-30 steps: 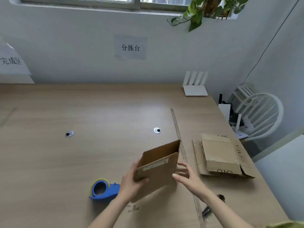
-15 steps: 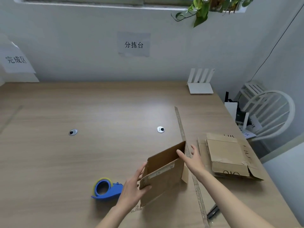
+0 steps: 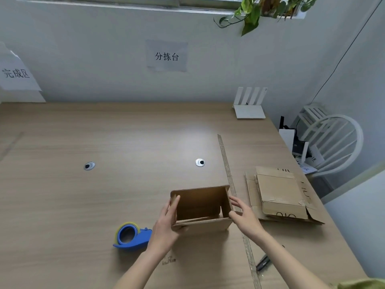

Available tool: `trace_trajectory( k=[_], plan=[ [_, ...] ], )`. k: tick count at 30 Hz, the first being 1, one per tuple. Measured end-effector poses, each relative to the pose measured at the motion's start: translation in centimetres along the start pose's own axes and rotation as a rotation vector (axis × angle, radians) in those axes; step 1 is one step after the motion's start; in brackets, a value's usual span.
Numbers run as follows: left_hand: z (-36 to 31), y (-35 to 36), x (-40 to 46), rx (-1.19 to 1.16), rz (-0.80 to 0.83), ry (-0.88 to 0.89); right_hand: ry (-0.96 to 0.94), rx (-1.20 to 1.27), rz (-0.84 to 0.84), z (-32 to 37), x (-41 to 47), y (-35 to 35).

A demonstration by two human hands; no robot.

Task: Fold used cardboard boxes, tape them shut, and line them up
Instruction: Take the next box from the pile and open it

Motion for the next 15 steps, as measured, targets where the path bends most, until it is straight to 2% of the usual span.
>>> trace_trajectory(
  k=[5, 15],
  plan=[
    [-0.2, 0.8, -0.8, 0.114, 0.103, 0.022, 0.016, -0.275, 0.063, -1.8, -1.2, 1.3],
    [0.0, 1.4, -1.2, 0.193, 0.051, 0.049, 0.132, -0.41, 0.099, -4.2, -1.7, 1.9]
  ],
)
Point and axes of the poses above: each hand's wrist, its own x-axis towards the middle knuckle, its own y-axis out of the palm, z = x × y, the point moved 4 cm from there along x, towards the middle knuckle, and after that the axes turned 12 degrees about z, right-handed, at the moved point
